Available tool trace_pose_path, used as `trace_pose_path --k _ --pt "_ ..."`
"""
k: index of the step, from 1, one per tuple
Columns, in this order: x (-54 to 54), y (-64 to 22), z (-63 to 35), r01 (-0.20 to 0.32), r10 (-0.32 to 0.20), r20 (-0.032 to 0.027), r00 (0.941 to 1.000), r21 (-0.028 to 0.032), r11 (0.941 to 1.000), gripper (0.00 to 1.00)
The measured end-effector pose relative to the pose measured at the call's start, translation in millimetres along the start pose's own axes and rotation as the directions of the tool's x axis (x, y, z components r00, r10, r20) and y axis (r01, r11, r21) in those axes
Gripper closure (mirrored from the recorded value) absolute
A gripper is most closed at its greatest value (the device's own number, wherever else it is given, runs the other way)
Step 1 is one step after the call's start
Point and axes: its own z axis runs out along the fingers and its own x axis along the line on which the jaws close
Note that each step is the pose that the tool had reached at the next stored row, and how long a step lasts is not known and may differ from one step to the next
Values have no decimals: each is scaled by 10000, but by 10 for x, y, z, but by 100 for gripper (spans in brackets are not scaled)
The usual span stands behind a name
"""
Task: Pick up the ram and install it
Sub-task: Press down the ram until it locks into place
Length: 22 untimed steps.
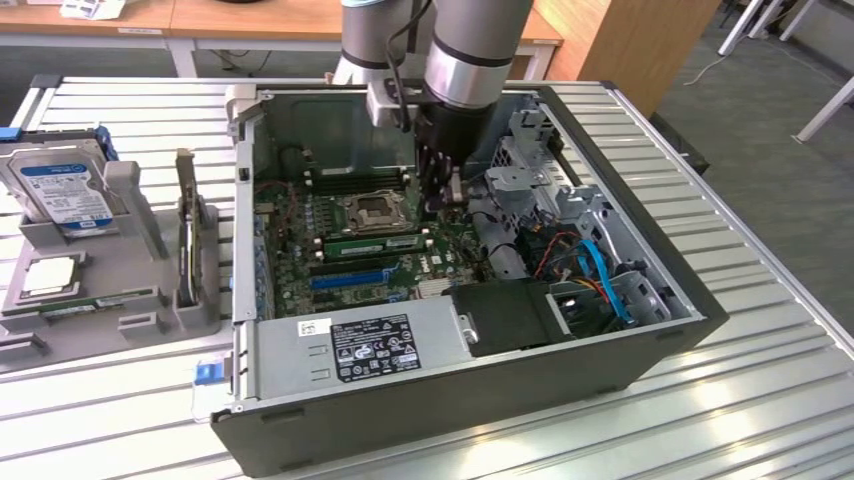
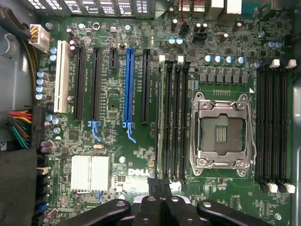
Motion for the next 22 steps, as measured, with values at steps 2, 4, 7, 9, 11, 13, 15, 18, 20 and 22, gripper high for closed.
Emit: trace_pose_path --k 2,4,7,9,11,13,15,18,20,22 --pt "0 -1 22 0 0 1 10000 0 10000 90" --pt "0 -2 42 0 0 1 10000 -1 10000 90" --pt "0 -3 72 0 0 1 10000 -1 10000 90" --pt "0 -4 90 0 0 -1 10000 -1 10000 90" --pt "0 -5 108 0 0 0 10000 0 10000 90" --pt "0 -6 125 0 0 1 10000 -1 10000 90" --pt "0 -7 142 0 0 1 10000 0 10000 90" --pt "0 -8 165 0 0 0 10000 0 10000 90" --pt "0 -8 180 0 0 1 10000 0 10000 90" --pt "0 -9 194 0 0 0 10000 0 10000 90"
